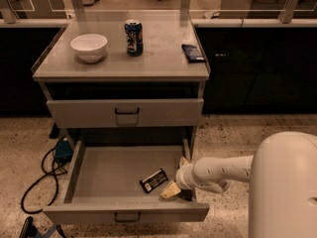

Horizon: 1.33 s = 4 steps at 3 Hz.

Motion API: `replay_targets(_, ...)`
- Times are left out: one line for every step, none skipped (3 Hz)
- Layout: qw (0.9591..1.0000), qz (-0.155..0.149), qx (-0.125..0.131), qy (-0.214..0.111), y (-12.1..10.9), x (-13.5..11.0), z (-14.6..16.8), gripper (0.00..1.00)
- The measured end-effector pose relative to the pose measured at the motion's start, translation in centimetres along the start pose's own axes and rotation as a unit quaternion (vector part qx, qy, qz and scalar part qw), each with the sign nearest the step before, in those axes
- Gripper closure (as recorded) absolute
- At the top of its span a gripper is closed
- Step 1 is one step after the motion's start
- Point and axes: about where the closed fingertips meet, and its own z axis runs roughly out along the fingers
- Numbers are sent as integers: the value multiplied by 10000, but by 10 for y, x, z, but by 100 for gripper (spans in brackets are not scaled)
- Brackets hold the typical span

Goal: Pick rxbar chocolate from middle drawer and place on counter

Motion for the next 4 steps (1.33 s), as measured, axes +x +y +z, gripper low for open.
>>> replay_targets(10000, -65, 47, 31, 4, -4, -2, 0)
replay_targets(9986, -531, -45, -14, 20, -30, 1, 0)
replay_targets(9926, -1134, -421, -73, 40, -63, 18, 0)
replay_targets(9919, -1164, -507, -76, 46, -65, 19, 0)
